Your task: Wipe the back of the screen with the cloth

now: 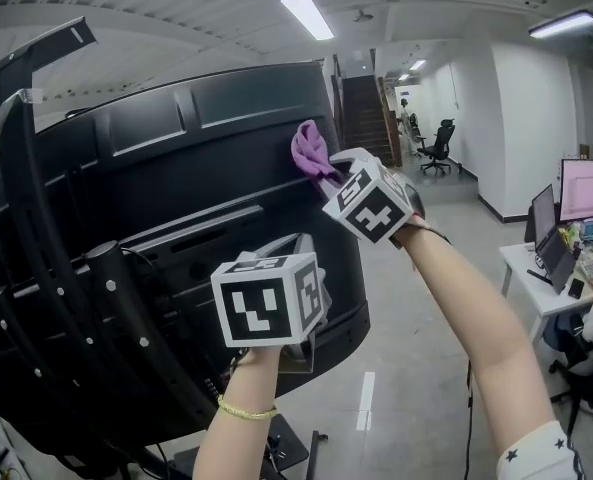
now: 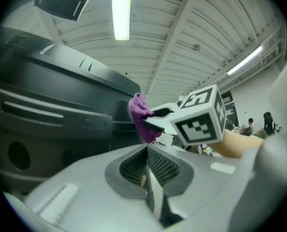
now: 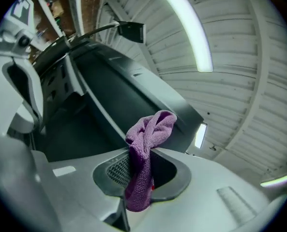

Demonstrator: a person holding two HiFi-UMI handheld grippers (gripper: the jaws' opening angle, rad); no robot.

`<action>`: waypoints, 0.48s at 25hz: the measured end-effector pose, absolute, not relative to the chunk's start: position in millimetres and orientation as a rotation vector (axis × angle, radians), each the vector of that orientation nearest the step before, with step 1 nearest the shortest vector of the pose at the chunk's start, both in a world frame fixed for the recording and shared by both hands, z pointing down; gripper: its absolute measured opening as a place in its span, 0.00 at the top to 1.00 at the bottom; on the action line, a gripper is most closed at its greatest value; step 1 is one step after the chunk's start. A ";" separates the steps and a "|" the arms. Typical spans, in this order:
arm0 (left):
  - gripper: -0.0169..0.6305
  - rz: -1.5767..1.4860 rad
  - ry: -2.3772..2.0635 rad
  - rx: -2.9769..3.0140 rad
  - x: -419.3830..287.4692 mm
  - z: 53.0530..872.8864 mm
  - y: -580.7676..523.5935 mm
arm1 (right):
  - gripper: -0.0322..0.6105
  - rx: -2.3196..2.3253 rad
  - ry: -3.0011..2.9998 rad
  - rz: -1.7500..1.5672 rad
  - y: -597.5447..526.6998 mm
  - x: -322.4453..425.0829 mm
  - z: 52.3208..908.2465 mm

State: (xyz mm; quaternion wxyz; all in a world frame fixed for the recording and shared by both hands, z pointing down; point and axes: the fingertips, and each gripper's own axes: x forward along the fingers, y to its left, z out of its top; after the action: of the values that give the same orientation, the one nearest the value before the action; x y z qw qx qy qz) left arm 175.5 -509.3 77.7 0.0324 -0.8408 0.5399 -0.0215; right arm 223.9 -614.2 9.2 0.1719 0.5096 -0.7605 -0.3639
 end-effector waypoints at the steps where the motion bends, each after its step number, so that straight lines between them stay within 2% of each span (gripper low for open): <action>1: 0.96 -0.073 1.658 -2.596 176.0 89.9 -507.7 | 0.84 1.414 -2.123 -1.073 -611.5 219.9 26.4; 5: 0.96 -0.081 1.678 -2.629 173.9 150.8 -503.8 | 0.84 1.323 -2.049 -1.145 -599.9 211.8 102.9; 12: 0.96 -0.179 1.774 -2.575 156.9 267.3 -497.5 | 0.84 1.170 -2.043 -1.053 -590.9 198.1 239.5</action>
State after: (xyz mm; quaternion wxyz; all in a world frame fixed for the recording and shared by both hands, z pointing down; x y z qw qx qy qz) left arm 156.9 -497.5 267.3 0.0047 -0.8222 0.5663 -0.0570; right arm 198.1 -590.9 239.5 0.2779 0.4359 -0.7610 -0.3921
